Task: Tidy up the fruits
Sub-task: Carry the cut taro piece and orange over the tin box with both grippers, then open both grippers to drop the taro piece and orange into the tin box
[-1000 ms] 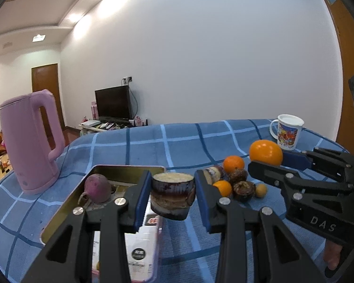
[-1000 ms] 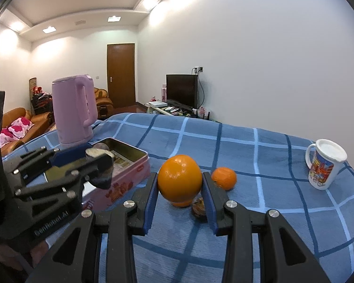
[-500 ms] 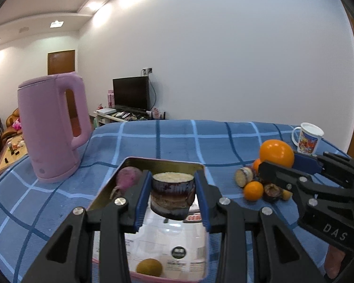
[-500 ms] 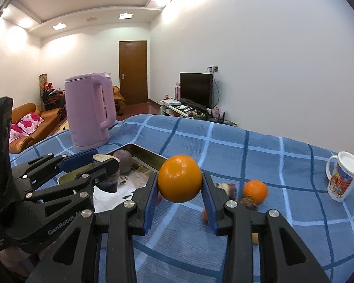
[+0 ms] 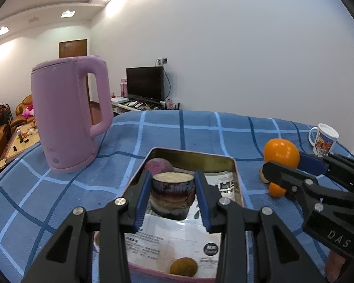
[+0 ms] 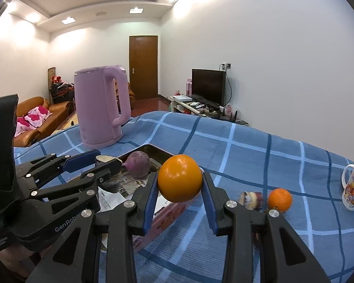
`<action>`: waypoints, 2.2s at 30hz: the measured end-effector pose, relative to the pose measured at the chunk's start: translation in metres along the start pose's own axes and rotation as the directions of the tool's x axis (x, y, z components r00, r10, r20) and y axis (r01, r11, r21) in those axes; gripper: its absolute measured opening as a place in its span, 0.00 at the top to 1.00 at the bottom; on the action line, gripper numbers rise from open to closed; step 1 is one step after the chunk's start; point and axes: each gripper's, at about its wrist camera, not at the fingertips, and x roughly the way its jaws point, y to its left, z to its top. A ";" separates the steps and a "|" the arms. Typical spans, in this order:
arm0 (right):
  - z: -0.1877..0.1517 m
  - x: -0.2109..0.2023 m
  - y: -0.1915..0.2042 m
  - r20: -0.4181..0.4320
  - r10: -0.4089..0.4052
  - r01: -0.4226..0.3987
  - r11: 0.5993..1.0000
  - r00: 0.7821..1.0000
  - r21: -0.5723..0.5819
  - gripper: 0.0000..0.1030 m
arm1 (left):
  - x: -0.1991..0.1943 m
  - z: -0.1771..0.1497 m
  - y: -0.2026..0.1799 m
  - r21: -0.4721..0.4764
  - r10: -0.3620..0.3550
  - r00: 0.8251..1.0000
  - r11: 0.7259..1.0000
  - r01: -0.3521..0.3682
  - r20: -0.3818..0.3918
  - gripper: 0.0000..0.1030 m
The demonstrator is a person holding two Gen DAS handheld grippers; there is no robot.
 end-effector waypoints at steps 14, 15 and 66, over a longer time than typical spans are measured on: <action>-0.004 0.038 0.018 -0.069 0.052 -0.052 0.999 0.996 0.003 0.63 | 0.017 -0.004 0.020 -0.035 0.042 0.997 0.998 -0.044 -0.066 0.63; -0.005 0.041 0.020 -0.074 0.054 -0.054 0.999 0.996 0.002 0.63 | 0.018 -0.004 0.021 -0.037 0.045 0.996 0.998 -0.048 -0.072 0.63; -0.011 0.029 -0.006 -0.128 -0.011 0.017 0.999 0.992 0.048 0.31 | 0.014 -0.005 0.043 -0.162 0.108 0.990 0.979 -0.122 -0.090 0.13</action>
